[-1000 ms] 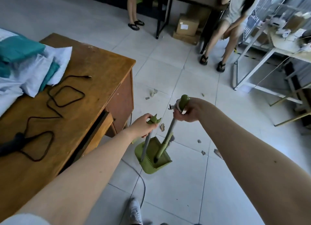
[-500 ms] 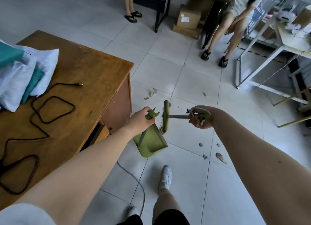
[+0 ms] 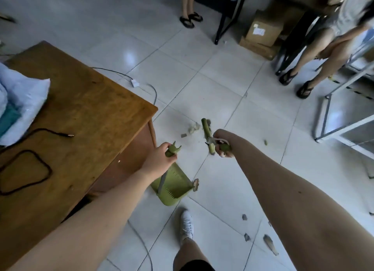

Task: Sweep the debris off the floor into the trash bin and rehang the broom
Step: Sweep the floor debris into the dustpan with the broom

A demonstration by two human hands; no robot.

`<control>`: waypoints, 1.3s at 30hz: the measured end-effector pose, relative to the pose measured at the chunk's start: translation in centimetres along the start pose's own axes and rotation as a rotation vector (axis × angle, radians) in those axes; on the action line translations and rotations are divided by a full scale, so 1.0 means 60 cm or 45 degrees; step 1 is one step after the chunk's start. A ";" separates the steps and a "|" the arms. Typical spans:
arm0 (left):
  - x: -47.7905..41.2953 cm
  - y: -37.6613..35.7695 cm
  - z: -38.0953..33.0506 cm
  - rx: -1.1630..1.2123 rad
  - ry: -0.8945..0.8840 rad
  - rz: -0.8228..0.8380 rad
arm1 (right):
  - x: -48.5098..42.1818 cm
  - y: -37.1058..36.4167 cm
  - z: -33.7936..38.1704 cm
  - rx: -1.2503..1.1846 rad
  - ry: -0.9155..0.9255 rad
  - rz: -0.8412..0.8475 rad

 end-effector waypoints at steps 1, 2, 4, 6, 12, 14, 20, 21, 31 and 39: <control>-0.027 0.005 -0.006 0.020 0.029 -0.007 | -0.024 0.019 0.026 0.050 -0.006 -0.021; -0.055 0.009 -0.013 0.037 0.049 -0.005 | -0.048 0.038 0.051 0.098 -0.012 -0.043; -0.109 0.014 -0.027 0.052 0.060 0.020 | -0.096 0.074 0.096 0.186 0.001 -0.072; -0.157 0.021 -0.036 0.026 0.056 0.035 | -0.150 0.102 0.135 0.273 -0.005 -0.076; -0.239 0.058 -0.031 -0.059 0.040 -0.088 | -0.285 0.111 0.219 1.156 -0.014 -0.057; -0.248 0.066 -0.019 -0.052 0.046 -0.172 | -0.343 0.109 0.217 1.295 0.008 -0.049; -0.242 0.073 0.012 -0.115 0.130 -0.276 | -0.421 0.101 0.145 0.955 0.014 -0.125; -0.238 0.075 0.015 -0.103 0.138 -0.287 | -0.424 0.098 0.129 1.042 -0.013 -0.119; -0.162 0.041 0.047 -0.149 0.180 -0.133 | -0.317 0.087 -0.067 1.368 -0.139 -0.129; -0.059 -0.005 0.073 -0.380 0.105 -0.074 | -0.188 0.056 -0.315 1.309 -0.264 -0.190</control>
Point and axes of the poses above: each hand's wrist, its own x-axis away from the middle knuckle, its own y-axis out of the back of the hand, z = x × y, the point moved 9 cm from there along -x, towards the middle knuckle, and after that the axes turned 14 degrees about z, right-handed, at the moved point
